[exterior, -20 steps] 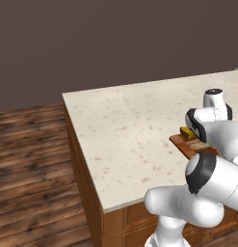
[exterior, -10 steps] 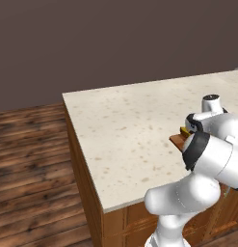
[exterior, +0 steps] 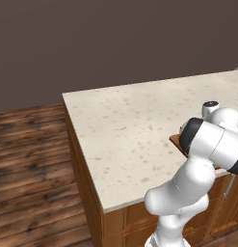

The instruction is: Retrieve the sausage and cheese from the fridge and place them on the cutting board on the counter.

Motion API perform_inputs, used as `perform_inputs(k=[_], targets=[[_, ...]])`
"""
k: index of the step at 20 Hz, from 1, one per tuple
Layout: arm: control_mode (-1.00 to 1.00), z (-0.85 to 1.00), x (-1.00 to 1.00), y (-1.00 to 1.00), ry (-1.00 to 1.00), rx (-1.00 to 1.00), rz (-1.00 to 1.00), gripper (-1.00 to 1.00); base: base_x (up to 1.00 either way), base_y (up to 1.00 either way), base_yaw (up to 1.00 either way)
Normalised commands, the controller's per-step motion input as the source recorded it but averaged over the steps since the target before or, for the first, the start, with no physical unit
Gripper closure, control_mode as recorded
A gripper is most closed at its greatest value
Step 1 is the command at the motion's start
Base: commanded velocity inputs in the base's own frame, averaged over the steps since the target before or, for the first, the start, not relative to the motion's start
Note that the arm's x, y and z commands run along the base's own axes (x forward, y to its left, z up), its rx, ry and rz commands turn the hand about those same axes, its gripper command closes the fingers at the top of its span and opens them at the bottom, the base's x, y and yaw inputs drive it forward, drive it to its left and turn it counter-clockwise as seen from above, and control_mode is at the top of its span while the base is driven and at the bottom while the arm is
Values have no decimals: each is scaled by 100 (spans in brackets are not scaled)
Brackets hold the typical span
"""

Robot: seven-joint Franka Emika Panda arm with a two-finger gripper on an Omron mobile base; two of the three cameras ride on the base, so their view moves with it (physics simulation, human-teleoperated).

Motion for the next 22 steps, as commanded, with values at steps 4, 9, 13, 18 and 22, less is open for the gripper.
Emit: perform_inputs(k=[4,9,13,18,22], targets=[[-100,-30,1,-13,0,4,0,100,0,0,0],[-100,-28,-2,-3,0,1,0,-100,0,0,0],[-100,-9,0,0,0,0,0,-100,0,0,0],[-100,0,6,0,0,0,0,-100,0,0,0],[-100,32,4,0,-11,0,0,-100,0,0,0]])
